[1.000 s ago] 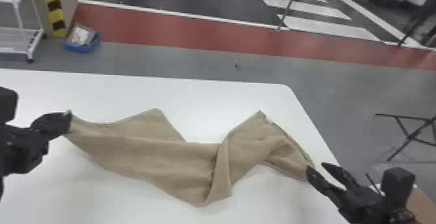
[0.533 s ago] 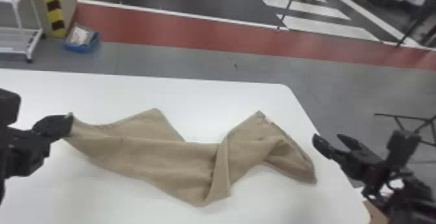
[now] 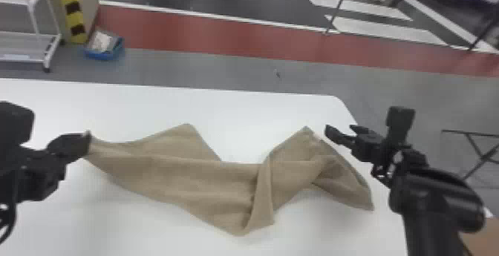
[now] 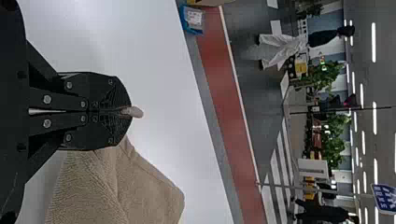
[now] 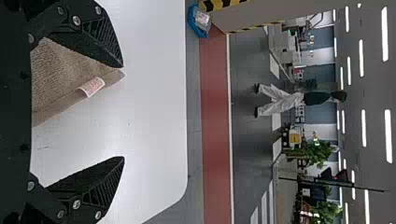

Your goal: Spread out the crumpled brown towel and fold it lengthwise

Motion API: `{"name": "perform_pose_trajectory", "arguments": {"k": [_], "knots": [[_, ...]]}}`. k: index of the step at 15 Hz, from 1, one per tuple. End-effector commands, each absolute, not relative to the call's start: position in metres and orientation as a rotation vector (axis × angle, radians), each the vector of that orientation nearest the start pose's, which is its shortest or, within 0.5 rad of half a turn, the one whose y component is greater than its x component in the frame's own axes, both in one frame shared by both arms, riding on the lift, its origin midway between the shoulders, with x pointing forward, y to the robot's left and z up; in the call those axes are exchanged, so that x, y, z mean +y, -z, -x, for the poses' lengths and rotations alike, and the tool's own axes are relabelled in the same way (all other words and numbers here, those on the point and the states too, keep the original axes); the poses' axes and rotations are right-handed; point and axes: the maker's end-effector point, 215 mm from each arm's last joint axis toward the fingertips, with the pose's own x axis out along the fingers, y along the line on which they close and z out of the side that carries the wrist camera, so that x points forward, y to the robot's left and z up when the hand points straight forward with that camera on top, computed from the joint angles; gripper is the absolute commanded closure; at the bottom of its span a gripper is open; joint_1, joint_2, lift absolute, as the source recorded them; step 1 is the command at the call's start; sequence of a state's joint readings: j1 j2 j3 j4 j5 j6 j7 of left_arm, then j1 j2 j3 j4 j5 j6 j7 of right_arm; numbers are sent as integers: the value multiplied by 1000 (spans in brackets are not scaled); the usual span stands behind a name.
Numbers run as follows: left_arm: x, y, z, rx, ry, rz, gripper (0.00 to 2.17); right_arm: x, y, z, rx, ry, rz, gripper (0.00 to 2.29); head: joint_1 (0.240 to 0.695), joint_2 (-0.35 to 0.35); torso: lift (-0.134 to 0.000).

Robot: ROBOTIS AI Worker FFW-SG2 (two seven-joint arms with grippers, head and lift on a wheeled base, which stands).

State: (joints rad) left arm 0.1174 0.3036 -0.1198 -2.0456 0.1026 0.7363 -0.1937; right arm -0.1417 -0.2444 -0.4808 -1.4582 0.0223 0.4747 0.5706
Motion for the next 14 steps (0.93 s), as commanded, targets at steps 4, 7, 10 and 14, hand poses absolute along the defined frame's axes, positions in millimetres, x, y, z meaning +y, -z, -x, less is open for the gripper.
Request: {"name": "perform_pose_trajectory", "arguments": {"k": [4, 7, 10, 14], "knots": [[193, 390, -521, 435, 341, -182, 1180, -460, 425, -605, 470, -81, 15, 286, 695, -273, -124], [193, 394, -522, 438, 343, -178, 1180, -435, 439, -617, 500, -125, 62, 286, 695, -253, -124], [194, 395, -520, 437, 344, -176, 1180, -433, 455, -618, 541, -120, 102, 289, 695, -230, -124], [194, 395, -517, 441, 347, -176, 1180, -447, 464, -617, 566, -109, 91, 593, 695, -232, -124]]}}
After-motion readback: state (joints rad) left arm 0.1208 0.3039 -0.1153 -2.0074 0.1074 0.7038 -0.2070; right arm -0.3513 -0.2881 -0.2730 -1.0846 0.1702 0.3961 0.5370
